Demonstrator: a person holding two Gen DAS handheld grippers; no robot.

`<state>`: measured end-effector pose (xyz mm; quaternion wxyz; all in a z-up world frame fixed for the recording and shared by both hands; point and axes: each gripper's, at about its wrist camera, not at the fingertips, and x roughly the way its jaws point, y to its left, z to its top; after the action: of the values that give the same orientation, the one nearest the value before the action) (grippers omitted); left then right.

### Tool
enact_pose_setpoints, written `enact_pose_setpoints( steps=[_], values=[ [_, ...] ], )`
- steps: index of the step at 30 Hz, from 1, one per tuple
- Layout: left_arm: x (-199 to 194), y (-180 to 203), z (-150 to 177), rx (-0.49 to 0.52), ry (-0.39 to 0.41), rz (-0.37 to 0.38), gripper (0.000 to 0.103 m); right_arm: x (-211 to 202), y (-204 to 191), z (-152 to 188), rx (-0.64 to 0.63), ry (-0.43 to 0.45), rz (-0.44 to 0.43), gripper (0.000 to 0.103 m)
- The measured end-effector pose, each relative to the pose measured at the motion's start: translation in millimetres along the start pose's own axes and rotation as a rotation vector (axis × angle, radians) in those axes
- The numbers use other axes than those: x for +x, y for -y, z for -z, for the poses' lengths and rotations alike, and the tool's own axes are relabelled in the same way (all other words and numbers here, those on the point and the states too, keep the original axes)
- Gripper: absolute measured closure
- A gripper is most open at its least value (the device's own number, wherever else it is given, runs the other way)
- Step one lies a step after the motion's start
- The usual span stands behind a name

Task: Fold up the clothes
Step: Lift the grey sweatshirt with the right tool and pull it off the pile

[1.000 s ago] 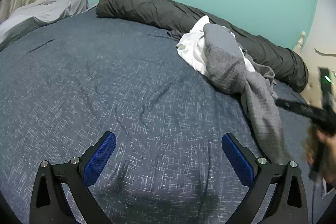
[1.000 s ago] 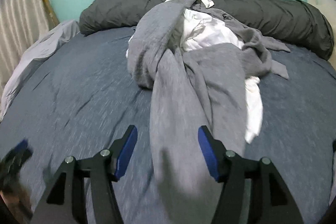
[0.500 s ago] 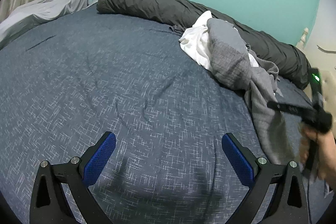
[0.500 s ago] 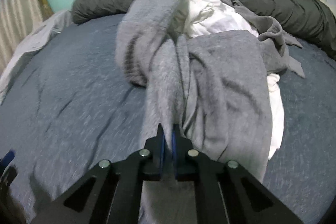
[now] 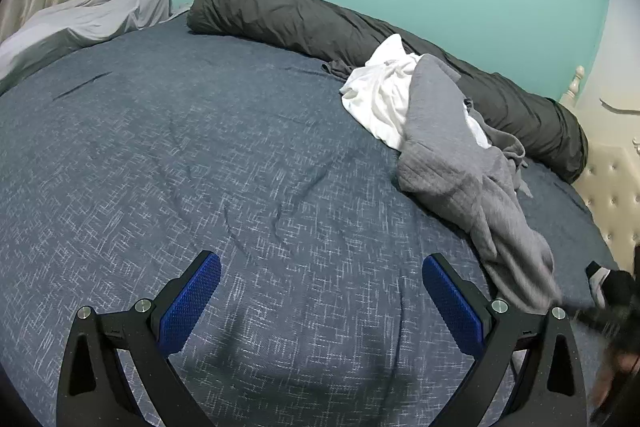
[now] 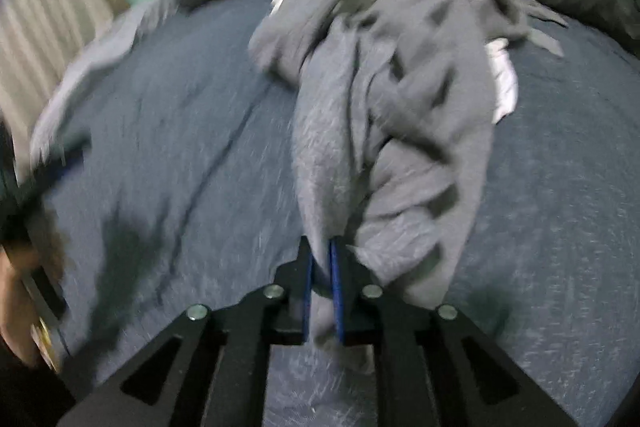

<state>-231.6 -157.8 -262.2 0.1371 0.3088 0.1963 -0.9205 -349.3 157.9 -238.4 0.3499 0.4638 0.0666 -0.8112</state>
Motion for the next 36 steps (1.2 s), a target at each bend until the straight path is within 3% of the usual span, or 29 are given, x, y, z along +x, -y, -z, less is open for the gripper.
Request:
enact_pose_setpoints(
  steps=[2, 4, 11, 19, 21, 22, 23, 30, 36],
  values=[
    [1, 0, 0, 0.002, -0.002, 0.000, 0.000, -10, 2, -17, 0.015, 0.053, 0.000, 0.060],
    [1, 1, 2, 0.006, -0.004, -0.001, 0.000, -9, -6, -41, -0.019, 0.090, 0.007, 0.051],
    [9, -4, 4, 0.006, -0.022, -0.014, 0.000, 56, -7, -116, 0.015, 0.098, 0.032, 0.051],
    [18, -20, 4, -0.026, -0.042, -0.039, 0.000, 123, -21, -153, 0.003, 0.077, 0.048, 0.050],
    [19, -22, 5, -0.029, -0.046, -0.043, 0.000, 129, -25, -154, -0.010, 0.075, 0.039, 0.059],
    [20, -22, 5, -0.030, -0.048, -0.043, 0.000, 128, -29, -152, -0.022, 0.081, 0.038, 0.083],
    [19, -22, 5, -0.030, -0.048, -0.042, 0.000, 127, -32, -150, -0.033, 0.087, 0.036, 0.090],
    [0, -20, -1, -0.031, -0.014, -0.031, 0.000, 81, -80, -113, -0.178, 0.119, -0.077, 0.095],
    [-30, -30, -12, -0.054, 0.035, -0.034, 0.000, 41, -112, -64, -0.186, 0.079, -0.218, 0.096]
  ],
)
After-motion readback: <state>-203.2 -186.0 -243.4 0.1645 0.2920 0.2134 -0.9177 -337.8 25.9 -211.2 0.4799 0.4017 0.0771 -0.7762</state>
